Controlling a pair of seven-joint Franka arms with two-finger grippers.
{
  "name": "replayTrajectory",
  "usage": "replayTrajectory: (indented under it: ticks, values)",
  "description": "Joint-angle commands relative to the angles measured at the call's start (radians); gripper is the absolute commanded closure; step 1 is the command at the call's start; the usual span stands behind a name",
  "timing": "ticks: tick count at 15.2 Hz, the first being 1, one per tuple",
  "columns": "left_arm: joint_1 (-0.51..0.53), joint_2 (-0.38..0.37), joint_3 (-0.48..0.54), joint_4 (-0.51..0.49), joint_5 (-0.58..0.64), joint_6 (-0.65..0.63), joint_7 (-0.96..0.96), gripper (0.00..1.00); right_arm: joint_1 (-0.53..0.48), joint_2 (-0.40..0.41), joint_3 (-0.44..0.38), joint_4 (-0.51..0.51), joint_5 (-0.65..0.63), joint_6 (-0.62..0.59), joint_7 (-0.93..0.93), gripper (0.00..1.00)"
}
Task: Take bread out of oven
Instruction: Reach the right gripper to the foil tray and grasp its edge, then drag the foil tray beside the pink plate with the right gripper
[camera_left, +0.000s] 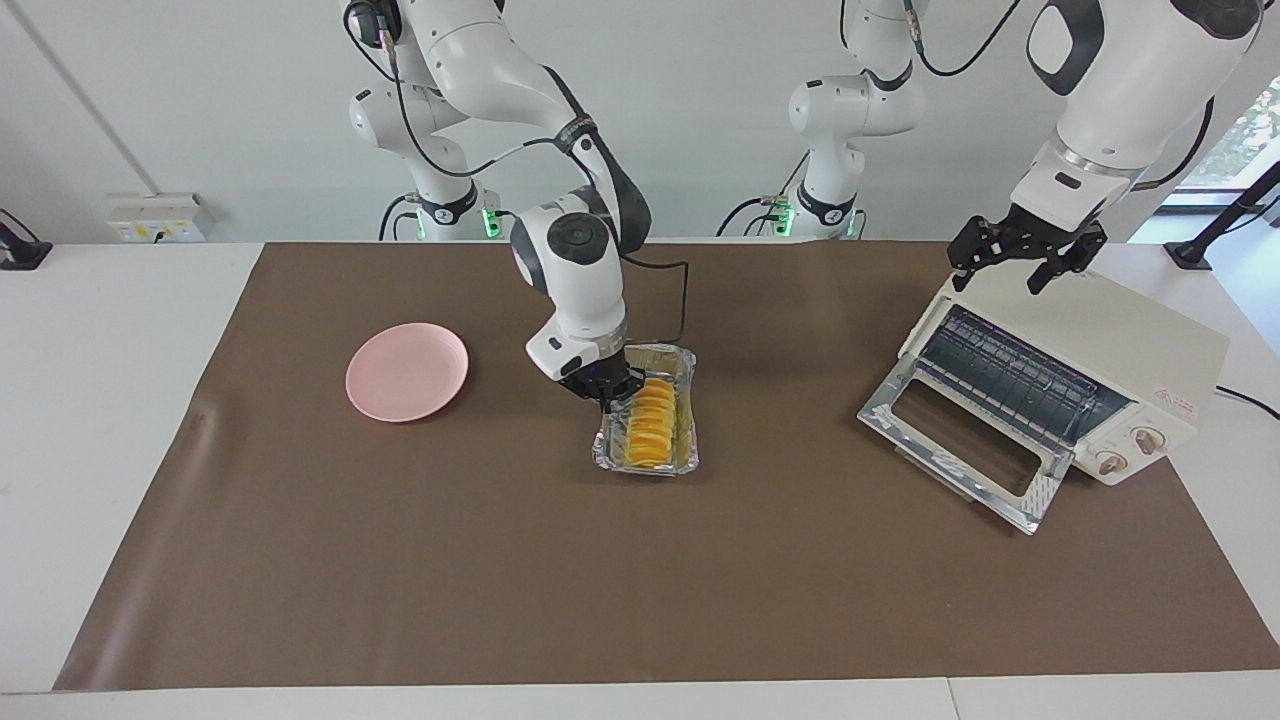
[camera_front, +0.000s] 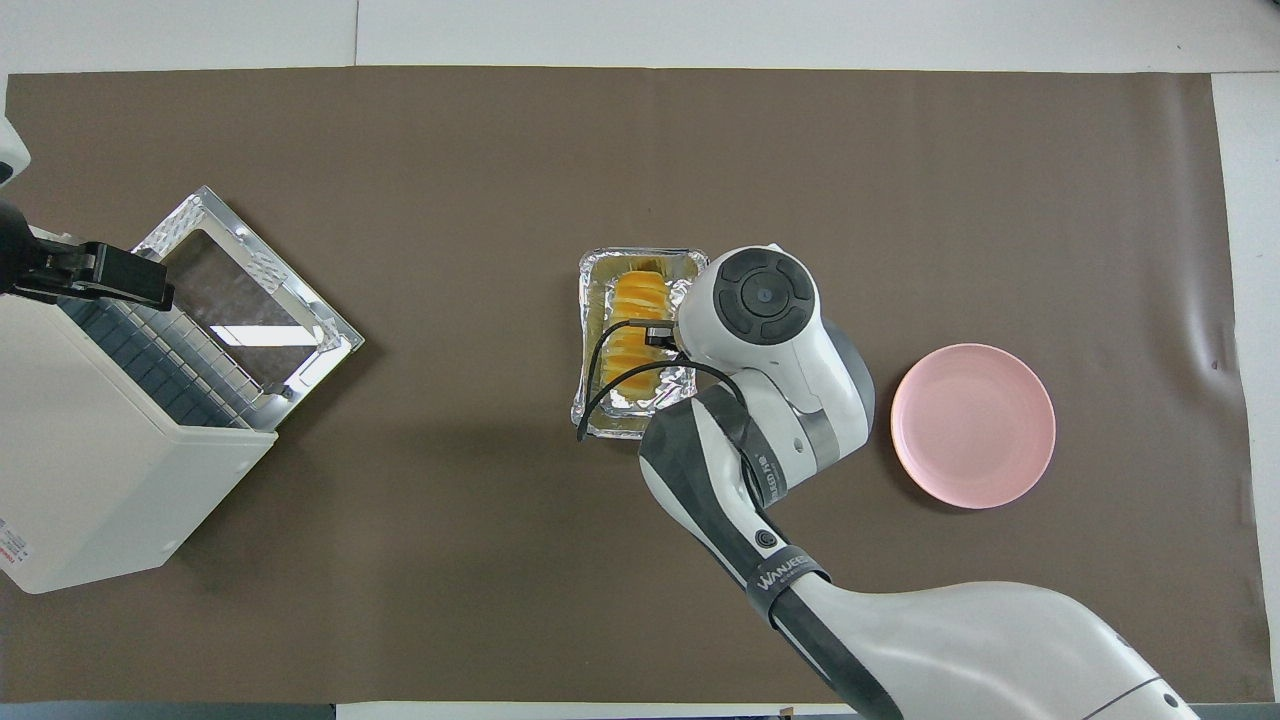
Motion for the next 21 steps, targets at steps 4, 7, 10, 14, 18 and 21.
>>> replayTrajectory:
  ticks: [4,7,10,14,18,21]
  values:
    - [0.01,-0.026,-0.004,-0.023,-0.021,0.005,-0.009,0.0,-0.24,-0.084,0.008,0.037,0.081,-0.067,-0.31,1.0]
    - [0.01,-0.026,-0.004,-0.025,-0.021,0.005,-0.009,0.0,-0.371,-0.069,0.006,0.051,0.114,-0.025,-0.481,1.0]
    - [0.01,-0.026,-0.004,-0.025,-0.021,0.005,-0.009,0.0,-0.51,-0.06,0.006,0.05,0.12,-0.027,-0.608,1.0]
    - [0.01,-0.028,-0.004,-0.025,-0.021,0.005,-0.009,0.0,-0.578,0.005,0.006,0.085,0.161,-0.013,-0.694,1.0]
    - [0.01,-0.026,-0.004,-0.025,-0.021,0.005,-0.009,0.0,-0.601,0.071,0.005,0.085,0.16,0.057,-0.743,1.0]
    - [0.01,-0.026,-0.004,-0.025,-0.021,0.005,-0.009,0.0,-0.594,0.085,0.005,0.065,0.161,0.076,-0.757,1.0]
